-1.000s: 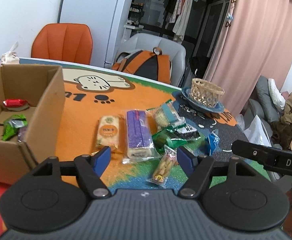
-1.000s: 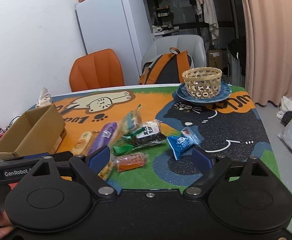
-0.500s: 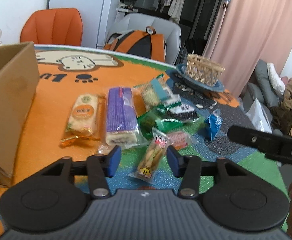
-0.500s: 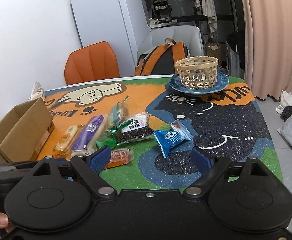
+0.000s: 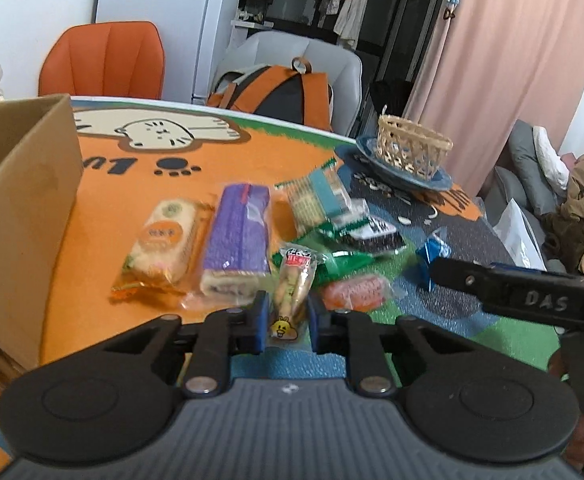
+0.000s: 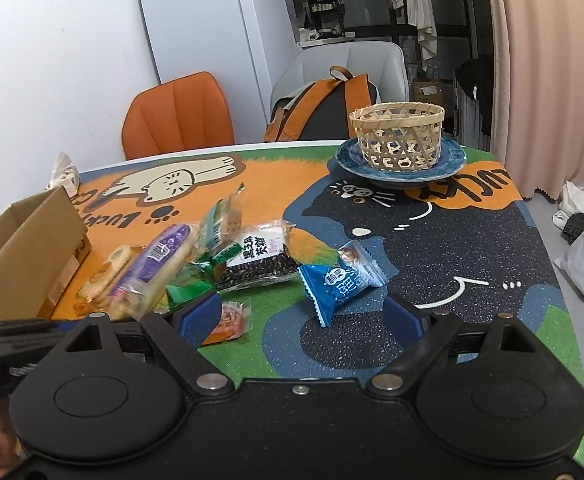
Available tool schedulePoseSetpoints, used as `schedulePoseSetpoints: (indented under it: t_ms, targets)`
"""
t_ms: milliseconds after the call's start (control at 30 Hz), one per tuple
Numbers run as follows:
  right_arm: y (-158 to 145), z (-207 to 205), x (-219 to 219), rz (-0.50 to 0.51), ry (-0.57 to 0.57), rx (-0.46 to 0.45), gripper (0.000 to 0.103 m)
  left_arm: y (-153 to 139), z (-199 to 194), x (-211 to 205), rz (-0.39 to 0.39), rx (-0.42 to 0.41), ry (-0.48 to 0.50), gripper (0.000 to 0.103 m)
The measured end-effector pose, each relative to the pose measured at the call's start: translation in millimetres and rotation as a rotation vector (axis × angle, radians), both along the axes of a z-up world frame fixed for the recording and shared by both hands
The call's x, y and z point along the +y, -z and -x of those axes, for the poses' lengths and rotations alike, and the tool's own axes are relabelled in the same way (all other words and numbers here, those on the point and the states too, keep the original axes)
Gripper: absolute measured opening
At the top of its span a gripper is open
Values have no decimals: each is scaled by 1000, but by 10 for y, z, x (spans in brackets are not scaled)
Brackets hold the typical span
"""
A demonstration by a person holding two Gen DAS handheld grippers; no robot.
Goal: Organize snacks
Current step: 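Grasp the cream snack stick with the left tool while the right grasps the blue candy packet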
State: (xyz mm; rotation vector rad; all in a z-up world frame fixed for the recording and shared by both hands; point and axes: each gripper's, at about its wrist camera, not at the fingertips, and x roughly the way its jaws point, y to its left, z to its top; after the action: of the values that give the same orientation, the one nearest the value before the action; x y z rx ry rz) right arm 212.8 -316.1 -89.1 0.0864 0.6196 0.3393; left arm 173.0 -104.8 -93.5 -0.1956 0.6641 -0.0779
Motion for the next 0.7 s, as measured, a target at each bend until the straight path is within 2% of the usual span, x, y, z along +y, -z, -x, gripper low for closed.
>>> schedulePoseSetpoints:
  t_ms: [267,700]
  targets:
    - [50,-157,64,3,-1,3,89,-110,-45,141,-5,-32,-41,19]
    - [133,-386,176,68,26,-2,89,-70,-147,333,0,-19,-84,19]
